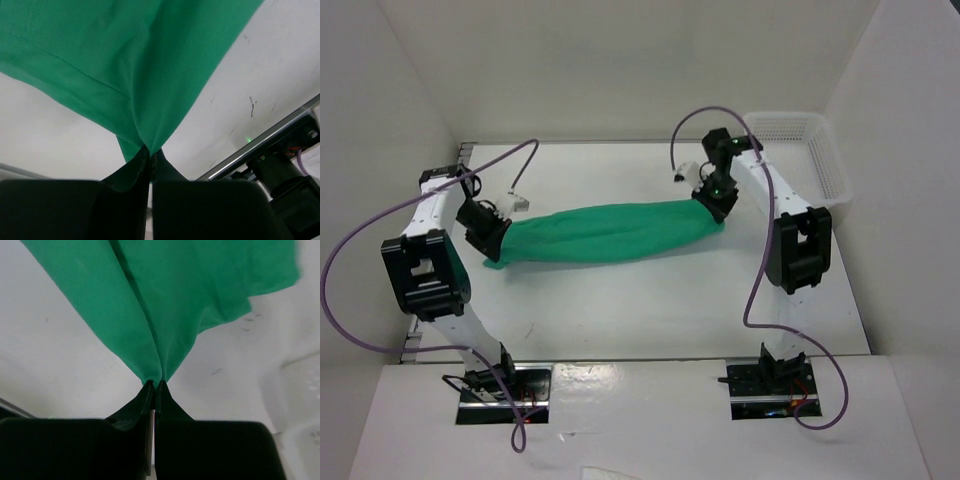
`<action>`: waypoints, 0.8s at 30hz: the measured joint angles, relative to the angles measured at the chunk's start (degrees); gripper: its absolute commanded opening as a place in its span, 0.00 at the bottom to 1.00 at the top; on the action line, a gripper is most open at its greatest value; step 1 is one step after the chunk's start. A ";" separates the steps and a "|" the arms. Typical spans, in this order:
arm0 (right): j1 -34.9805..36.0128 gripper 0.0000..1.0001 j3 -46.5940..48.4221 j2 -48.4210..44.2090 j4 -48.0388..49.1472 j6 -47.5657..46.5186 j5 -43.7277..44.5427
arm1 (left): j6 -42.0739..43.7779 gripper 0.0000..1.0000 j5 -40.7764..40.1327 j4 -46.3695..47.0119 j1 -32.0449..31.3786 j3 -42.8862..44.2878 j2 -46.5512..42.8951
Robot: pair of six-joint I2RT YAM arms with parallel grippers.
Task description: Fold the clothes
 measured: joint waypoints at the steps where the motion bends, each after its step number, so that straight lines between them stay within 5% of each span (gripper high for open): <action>1: 0.94 0.00 -4.31 -0.98 0.76 -0.28 1.16 | 0.07 0.04 -1.62 0.42 -0.46 -1.46 -1.36; 8: 4.33 0.00 -22.93 -2.84 4.79 -0.70 9.60 | 1.14 0.09 -11.21 2.95 -6.14 -10.25 -6.78; 11: 4.42 0.00 -26.71 -3.45 6.36 -0.70 13.03 | 0.94 0.23 -14.01 3.67 -8.92 -12.15 -7.02; 14: 4.42 0.40 -28.20 -3.74 6.73 -0.55 16.24 | 0.83 0.47 -16.83 4.22 -11.30 -14.03 -7.39; 15: 4.42 0.60 -28.35 -3.74 6.73 -0.83 17.27 | 0.70 0.53 -17.81 4.31 -11.85 -14.60 -7.67; 16: 4.42 0.68 -28.37 -3.74 6.75 -1.25 18.27 | 0.63 0.66 -18.71 4.35 -12.26 -15.08 -8.04; 18: 4.42 0.80 -28.15 -3.76 6.47 -1.20 19.56 | 0.81 0.74 -20.35 4.31 -12.72 -15.39 -8.85; 24: 4.42 0.90 -17.64 -3.76 2.99 -2.36 20.15 | 0.81 0.83 -23.91 3.69 -13.14 -13.25 -9.86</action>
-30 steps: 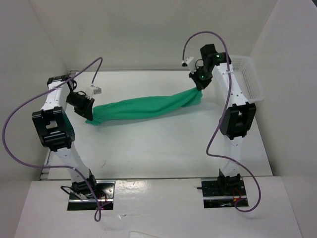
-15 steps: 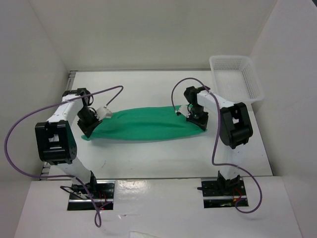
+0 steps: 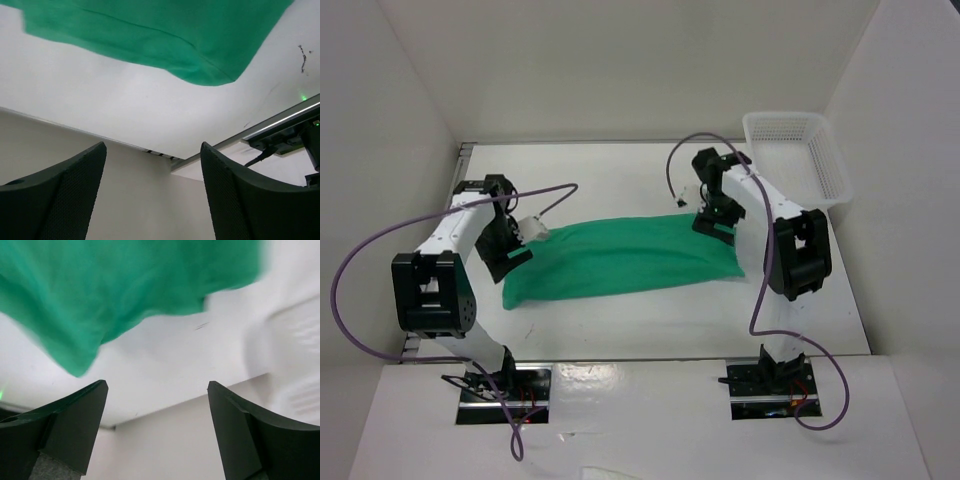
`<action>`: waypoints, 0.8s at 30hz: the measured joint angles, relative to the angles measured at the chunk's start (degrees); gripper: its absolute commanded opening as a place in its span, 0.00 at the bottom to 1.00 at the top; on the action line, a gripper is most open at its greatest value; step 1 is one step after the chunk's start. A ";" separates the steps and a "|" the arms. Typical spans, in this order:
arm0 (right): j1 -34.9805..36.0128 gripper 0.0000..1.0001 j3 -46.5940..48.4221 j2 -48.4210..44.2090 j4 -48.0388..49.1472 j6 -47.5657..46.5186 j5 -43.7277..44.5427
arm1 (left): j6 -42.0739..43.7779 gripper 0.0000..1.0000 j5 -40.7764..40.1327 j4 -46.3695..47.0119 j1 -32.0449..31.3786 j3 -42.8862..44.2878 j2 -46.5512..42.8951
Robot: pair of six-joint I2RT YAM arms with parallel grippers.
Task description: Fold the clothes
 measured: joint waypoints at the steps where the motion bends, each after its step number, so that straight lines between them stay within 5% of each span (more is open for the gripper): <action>1: 0.00 0.92 3.15 0.00 -0.11 -0.04 -0.59 | -0.02 0.84 0.02 -0.04 0.00 1.20 0.00; 8: -1.20 0.94 14.60 0.46 2.95 4.55 -12.09 | -5.49 0.84 5.64 4.24 0.50 10.16 2.40; 15: -2.43 0.99 11.96 6.82 4.28 12.20 -21.84 | -11.67 0.86 15.15 6.58 1.68 11.74 12.44; 24: -2.51 0.99 5.14 7.58 5.79 15.91 -24.61 | -14.23 0.86 17.11 9.22 2.08 9.88 13.77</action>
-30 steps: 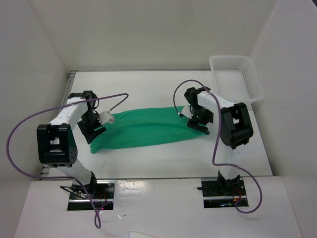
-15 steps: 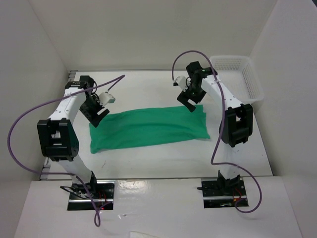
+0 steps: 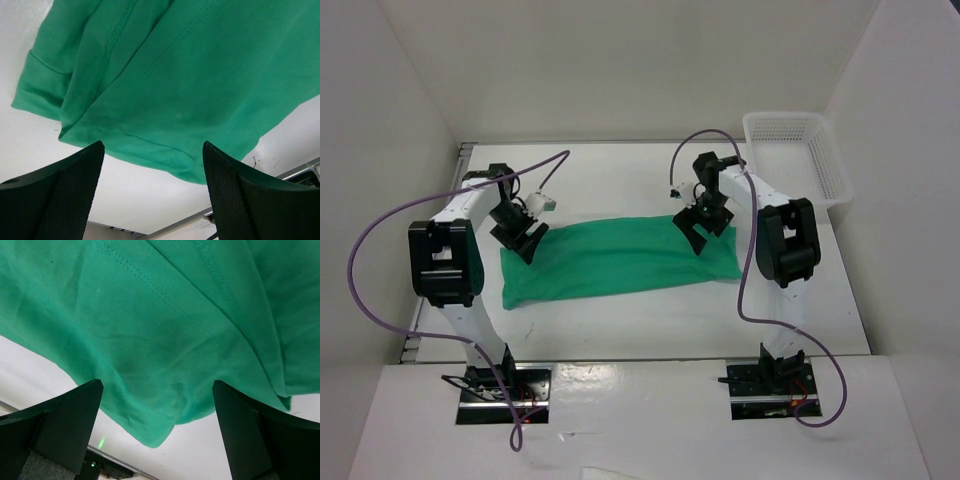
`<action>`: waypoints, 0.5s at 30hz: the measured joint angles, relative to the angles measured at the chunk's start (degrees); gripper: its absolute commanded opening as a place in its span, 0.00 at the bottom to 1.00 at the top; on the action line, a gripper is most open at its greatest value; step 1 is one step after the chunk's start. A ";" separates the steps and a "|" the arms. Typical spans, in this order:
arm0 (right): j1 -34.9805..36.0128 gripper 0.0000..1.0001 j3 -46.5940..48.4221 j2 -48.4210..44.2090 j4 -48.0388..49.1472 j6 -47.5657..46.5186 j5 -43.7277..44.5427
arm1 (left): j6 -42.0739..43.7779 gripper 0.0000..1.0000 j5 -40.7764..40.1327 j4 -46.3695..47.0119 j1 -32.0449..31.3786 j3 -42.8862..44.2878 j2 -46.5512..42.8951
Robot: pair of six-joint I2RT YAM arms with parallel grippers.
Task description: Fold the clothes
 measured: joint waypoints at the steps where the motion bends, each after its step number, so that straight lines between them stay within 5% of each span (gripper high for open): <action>1: 0.00 0.99 -0.57 0.09 0.13 0.33 0.02 | -0.46 0.86 0.04 0.31 0.13 -0.22 0.28; 15: -0.48 0.99 -2.19 4.02 4.57 11.10 4.76 | -7.87 0.88 -1.84 6.12 0.74 -2.32 5.05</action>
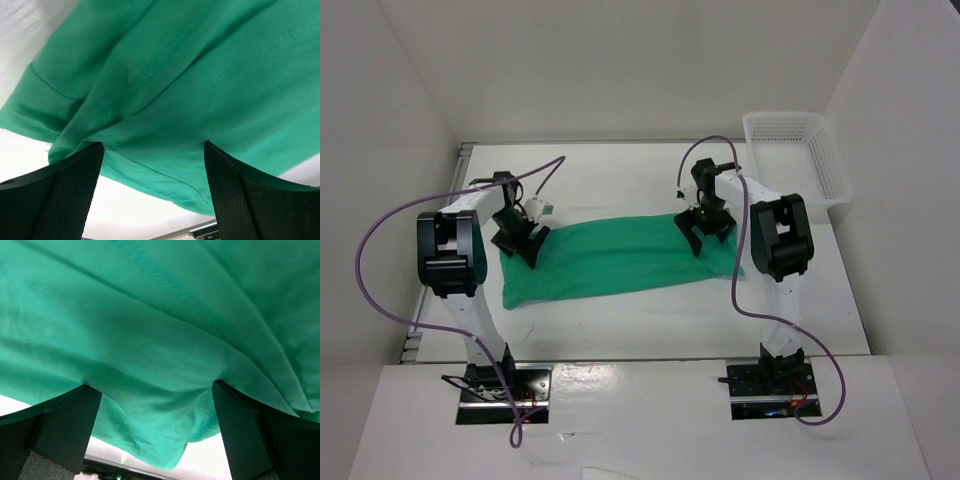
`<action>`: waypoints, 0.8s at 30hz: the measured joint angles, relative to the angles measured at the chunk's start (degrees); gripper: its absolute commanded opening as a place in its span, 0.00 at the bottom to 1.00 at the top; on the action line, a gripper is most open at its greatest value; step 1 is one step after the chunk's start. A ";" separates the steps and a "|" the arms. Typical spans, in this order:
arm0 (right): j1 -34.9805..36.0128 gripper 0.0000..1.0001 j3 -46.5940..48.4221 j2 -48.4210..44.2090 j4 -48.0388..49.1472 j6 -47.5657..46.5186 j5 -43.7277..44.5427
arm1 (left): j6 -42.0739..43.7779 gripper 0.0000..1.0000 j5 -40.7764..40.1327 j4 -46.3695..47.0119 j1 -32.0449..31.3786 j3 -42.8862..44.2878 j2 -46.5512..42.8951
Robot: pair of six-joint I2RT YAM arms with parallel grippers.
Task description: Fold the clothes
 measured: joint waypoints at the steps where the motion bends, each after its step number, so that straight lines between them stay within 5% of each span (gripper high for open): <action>1: -0.17 0.99 0.31 0.26 0.48 0.81 0.70 | -0.55 0.88 -0.37 0.50 0.00 0.04 0.44; 8: -3.08 0.99 6.21 3.78 3.02 4.76 3.30 | -4.00 0.88 -2.75 2.08 0.46 2.64 2.62; 24: -4.46 0.99 21.40 11.58 5.75 2.93 5.90 | -3.30 0.92 -3.02 6.73 3.30 23.96 13.22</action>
